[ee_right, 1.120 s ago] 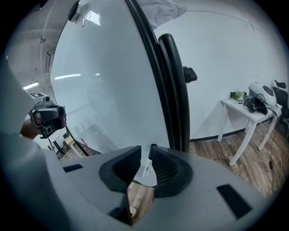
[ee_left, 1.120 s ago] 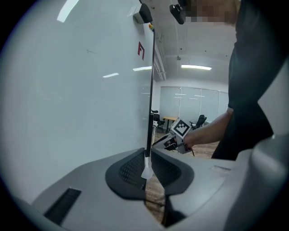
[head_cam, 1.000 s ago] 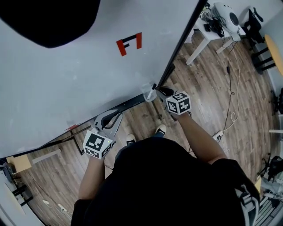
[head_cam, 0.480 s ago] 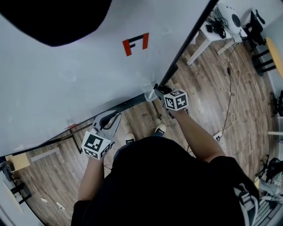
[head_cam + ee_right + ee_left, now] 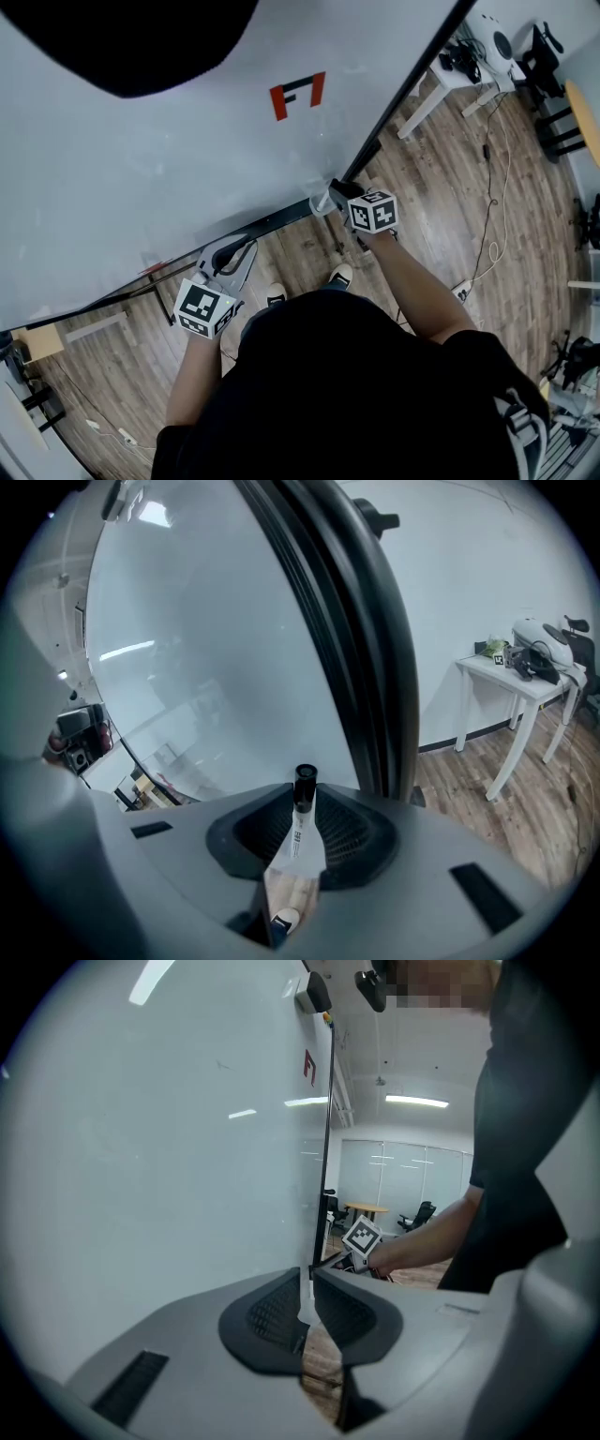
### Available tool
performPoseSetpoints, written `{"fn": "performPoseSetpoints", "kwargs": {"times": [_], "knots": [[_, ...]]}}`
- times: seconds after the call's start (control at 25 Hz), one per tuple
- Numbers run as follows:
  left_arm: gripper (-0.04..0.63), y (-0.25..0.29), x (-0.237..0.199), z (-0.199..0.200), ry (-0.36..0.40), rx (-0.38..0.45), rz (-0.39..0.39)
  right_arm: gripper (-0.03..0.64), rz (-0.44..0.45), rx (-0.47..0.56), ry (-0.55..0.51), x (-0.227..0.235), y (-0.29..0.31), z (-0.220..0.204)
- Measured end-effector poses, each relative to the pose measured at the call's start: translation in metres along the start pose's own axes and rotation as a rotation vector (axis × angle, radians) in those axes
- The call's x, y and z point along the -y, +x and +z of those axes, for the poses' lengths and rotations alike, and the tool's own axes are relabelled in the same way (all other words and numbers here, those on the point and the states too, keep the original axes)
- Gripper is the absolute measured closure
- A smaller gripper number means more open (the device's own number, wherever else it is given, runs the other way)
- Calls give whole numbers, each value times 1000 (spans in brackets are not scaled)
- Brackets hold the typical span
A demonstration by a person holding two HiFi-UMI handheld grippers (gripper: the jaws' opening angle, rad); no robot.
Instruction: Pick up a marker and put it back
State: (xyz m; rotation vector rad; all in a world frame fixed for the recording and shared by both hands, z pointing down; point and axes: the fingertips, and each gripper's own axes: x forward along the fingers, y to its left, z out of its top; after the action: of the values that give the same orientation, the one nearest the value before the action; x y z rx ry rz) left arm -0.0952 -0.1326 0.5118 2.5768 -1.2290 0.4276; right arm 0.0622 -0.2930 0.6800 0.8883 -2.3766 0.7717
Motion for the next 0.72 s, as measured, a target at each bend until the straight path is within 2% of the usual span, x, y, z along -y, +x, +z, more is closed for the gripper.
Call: {"fn": "performPoseSetpoints", "kwargs": {"times": [0.72], "knots": [[541,-11,4,3,12,27,-4,555,-42,37,-42,-4,-16,10]]}}
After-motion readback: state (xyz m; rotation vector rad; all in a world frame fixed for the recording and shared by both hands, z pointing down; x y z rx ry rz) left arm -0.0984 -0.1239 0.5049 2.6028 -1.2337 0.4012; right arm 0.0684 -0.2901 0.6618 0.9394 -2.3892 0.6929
